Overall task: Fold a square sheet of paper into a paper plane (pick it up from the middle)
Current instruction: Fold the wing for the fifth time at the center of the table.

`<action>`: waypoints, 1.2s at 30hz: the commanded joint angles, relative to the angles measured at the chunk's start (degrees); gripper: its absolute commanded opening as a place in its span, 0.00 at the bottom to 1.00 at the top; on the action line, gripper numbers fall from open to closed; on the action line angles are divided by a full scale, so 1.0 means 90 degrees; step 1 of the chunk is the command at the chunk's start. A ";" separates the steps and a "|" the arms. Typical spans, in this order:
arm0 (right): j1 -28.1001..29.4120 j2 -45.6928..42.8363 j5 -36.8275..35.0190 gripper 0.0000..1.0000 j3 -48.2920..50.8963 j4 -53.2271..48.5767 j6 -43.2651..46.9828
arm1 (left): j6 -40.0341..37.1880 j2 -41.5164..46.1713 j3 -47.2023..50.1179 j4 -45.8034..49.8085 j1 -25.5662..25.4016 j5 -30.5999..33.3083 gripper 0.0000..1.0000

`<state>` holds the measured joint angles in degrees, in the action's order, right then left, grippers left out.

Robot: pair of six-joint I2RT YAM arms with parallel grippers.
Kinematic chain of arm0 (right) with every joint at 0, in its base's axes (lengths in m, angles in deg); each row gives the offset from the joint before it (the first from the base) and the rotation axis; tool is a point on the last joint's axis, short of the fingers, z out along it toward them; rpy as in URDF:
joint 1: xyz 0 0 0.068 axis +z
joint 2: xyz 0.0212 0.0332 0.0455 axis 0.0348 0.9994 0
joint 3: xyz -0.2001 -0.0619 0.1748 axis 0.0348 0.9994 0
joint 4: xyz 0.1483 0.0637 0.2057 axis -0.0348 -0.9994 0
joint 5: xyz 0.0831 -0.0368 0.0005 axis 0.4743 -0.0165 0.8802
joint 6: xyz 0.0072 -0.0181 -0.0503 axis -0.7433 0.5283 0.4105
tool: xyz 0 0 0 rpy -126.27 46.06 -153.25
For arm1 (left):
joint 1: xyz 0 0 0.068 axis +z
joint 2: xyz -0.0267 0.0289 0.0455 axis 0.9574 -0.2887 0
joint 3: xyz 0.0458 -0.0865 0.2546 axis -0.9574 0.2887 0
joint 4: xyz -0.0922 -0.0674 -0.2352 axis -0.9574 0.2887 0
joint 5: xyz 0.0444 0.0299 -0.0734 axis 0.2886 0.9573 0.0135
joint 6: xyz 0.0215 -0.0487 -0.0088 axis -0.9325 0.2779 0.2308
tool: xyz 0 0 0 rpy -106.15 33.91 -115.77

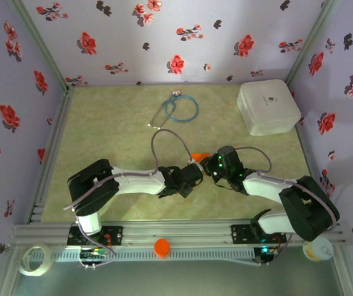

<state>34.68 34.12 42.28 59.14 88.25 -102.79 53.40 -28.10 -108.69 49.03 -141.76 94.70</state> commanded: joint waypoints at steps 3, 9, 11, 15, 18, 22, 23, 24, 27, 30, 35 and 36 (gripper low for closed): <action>0.0005 -0.0466 -0.0307 0.15 -0.0114 -0.0851 0.0297 | 0.0112 -0.0081 -0.0090 0.0053 -0.0033 0.0097 0.12; -0.0159 -0.1217 -0.0682 0.37 -0.0188 -0.1975 0.0633 | 0.0210 -0.0014 0.0026 -0.0123 0.0119 -0.0301 0.08; -0.0213 -0.1571 -0.0845 0.41 -0.0196 -0.2319 0.0753 | 0.0248 0.0025 0.0107 -0.0269 0.0232 -0.0634 0.07; -0.0276 -0.2216 -0.1109 0.45 -0.0183 -0.2840 0.0884 | 0.0267 0.0085 0.0252 -0.0553 0.0432 -0.1292 0.06; -0.0297 -0.2618 -0.1200 0.48 -0.0157 -0.3031 0.1032 | 0.0305 0.0082 0.0289 -0.0628 0.0548 -0.1538 0.06; -0.0311 -0.2905 -0.1213 0.49 -0.0058 -0.3093 0.1048 | 0.0337 0.0019 0.0304 -0.0686 0.0686 -0.1885 0.06; -0.0307 -0.2938 -0.1204 0.49 -0.0028 -0.3083 0.1038 | 0.0337 0.0003 0.0313 -0.0719 0.0717 -0.1985 0.06; -0.0311 -0.2945 -0.1181 0.49 0.0007 -0.3061 0.1030 | 0.0345 -0.0004 0.0314 -0.0737 0.0753 -0.2091 0.06; -0.0307 -0.2904 -0.1027 0.49 0.0140 -0.2812 0.1014 | 0.0374 -0.0020 0.0339 -0.0804 0.0866 -0.2407 0.06; -0.0306 -0.2780 -0.0844 0.49 0.0261 -0.2527 0.1008 | 0.0432 -0.0060 0.0354 -0.0858 0.1014 -0.2736 0.06; -0.0302 -0.2483 -0.0635 0.49 0.0298 -0.2281 0.1086 | 0.0493 -0.0219 0.0284 -0.0811 0.1214 -0.3212 0.08; -0.0302 -0.2411 -0.0591 0.49 0.0298 -0.2226 0.1102 | 0.0501 -0.0249 0.0265 -0.0799 0.1236 -0.3264 0.08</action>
<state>32.24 11.26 35.46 61.09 65.33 -94.57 56.81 -28.87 -106.31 41.87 -131.33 69.23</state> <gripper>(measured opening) 0.490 0.078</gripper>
